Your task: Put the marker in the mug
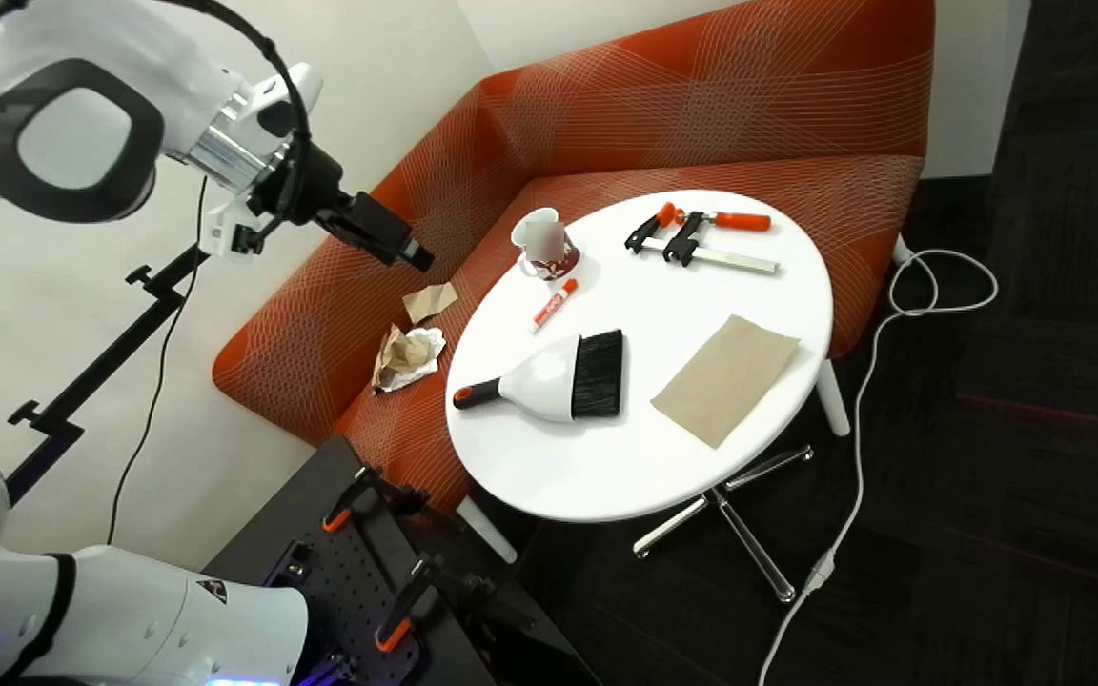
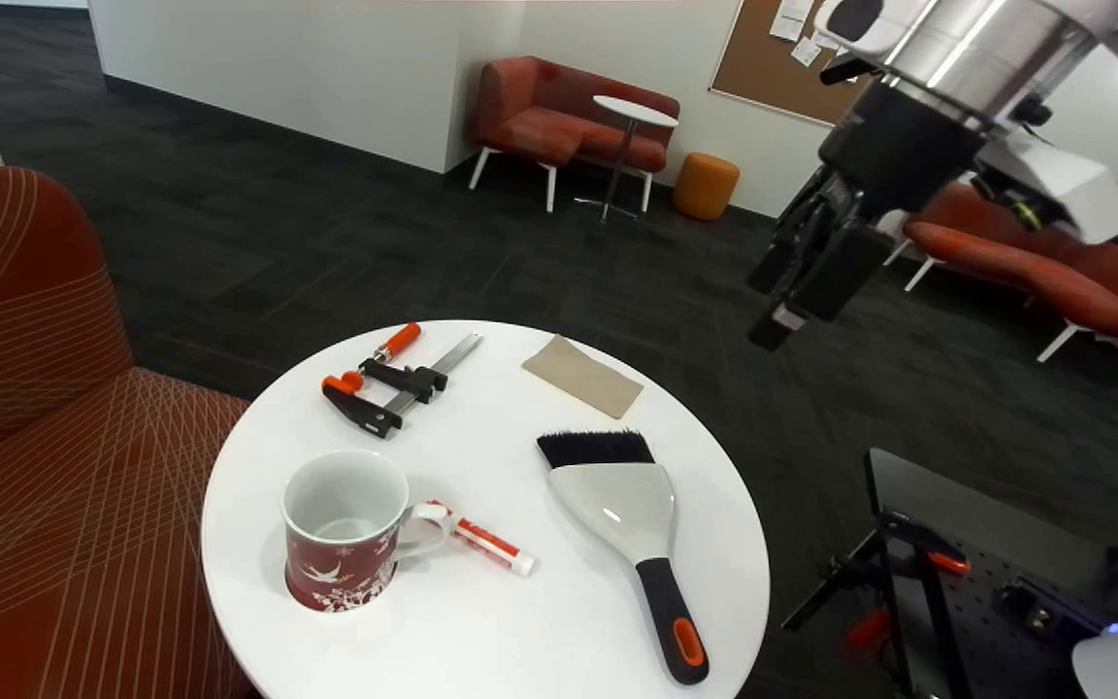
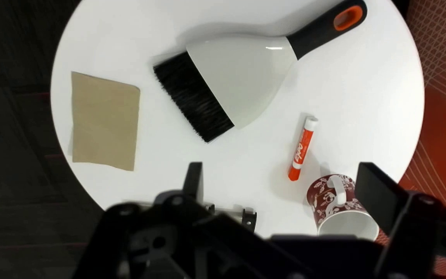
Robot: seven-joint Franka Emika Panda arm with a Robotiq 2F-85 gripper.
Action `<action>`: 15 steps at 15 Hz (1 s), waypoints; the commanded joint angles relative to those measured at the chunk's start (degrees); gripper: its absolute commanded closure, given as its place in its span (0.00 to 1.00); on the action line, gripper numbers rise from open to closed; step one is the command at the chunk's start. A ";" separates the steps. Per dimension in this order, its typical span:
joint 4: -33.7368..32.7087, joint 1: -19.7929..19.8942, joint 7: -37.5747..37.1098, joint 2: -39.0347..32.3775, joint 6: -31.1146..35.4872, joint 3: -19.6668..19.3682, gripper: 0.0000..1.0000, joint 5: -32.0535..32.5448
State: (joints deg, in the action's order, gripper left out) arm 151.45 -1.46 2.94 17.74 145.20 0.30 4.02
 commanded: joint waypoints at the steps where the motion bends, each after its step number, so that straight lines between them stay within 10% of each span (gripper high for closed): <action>1: -7.94 -0.19 -4.36 -11.88 3.57 2.02 0.00 -0.49; 8: -18.84 -2.28 -11.48 -25.50 6.36 3.64 0.00 0.25; 15: -16.18 -2.05 -8.99 -23.45 5.53 2.87 0.00 -0.11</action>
State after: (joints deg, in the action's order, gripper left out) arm 135.32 -3.24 -6.21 -5.74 150.83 3.45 4.06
